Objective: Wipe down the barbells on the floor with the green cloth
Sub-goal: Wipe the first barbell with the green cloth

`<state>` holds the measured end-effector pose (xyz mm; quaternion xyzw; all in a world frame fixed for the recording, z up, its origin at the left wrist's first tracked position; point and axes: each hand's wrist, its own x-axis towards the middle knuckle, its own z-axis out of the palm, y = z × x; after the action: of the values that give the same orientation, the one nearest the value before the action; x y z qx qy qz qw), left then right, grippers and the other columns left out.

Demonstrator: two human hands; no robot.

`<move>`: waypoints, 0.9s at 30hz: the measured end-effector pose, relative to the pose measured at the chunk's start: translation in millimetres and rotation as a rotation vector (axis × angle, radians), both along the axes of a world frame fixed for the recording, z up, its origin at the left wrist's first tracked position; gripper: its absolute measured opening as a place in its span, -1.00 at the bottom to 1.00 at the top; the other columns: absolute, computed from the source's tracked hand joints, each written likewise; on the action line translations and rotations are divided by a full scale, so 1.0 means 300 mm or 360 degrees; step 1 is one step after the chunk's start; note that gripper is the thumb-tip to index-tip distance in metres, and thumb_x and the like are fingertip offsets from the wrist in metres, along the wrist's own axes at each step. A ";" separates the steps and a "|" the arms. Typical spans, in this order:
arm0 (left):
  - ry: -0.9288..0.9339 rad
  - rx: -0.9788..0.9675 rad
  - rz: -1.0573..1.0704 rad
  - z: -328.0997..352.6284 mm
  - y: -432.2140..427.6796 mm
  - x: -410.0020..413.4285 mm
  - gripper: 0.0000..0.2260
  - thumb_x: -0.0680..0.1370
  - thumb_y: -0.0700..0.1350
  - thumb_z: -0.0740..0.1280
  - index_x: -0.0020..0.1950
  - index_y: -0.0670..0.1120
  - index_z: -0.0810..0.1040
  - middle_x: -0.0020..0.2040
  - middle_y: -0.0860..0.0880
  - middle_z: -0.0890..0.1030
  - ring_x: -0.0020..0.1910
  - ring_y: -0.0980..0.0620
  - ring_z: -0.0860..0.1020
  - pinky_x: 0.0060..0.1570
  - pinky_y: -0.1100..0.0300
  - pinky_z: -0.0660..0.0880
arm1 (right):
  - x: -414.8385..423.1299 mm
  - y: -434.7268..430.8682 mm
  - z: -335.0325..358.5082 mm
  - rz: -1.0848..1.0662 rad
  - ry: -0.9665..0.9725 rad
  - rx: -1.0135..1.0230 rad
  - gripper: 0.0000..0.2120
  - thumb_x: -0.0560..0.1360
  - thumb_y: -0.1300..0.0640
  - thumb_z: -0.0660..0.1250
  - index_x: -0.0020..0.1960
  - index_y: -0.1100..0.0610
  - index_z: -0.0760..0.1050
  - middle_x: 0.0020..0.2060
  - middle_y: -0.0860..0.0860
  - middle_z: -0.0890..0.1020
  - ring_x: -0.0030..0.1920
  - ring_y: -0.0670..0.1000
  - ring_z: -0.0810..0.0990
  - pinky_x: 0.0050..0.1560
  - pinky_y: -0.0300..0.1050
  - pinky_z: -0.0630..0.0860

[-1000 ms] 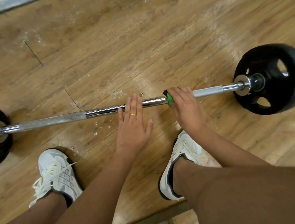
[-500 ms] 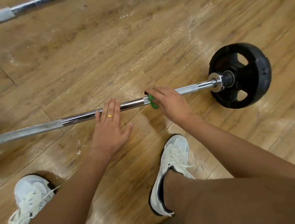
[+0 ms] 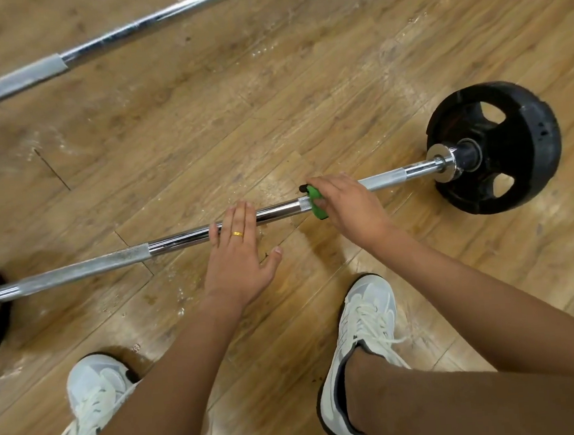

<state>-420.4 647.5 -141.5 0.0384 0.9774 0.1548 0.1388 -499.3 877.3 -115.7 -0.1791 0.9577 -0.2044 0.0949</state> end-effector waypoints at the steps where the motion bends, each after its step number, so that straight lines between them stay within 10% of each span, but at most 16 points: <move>1: 0.0003 -0.0001 0.0000 0.001 0.000 -0.003 -0.21 0.58 0.31 0.01 0.67 -0.10 -0.12 0.67 -0.04 -0.11 0.63 0.01 -0.18 0.50 0.03 -0.36 | 0.004 -0.015 -0.002 -0.0030 0.0024 -0.0024 -0.66 0.59 0.25 0.30 0.35 0.23 0.50 0.19 0.16 0.62 0.19 0.24 0.53 0.33 0.07 0.36; 27: -0.0099 0.0014 -0.0028 0.035 -0.029 -0.168 -0.22 0.63 0.24 0.13 0.66 -0.07 -0.19 0.67 0.01 -0.18 0.62 0.05 -0.23 0.55 0.00 -0.32 | -0.119 -0.104 0.007 -0.0151 -0.0062 -0.0072 -0.71 0.60 0.24 0.29 0.32 0.18 0.53 0.14 0.13 0.63 0.17 0.21 0.50 0.14 0.05 0.45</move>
<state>-470.8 638.7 -131.1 0.0429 0.9715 0.1589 0.1703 -534.9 846.2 -113.7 -0.1315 0.9582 -0.2339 0.0997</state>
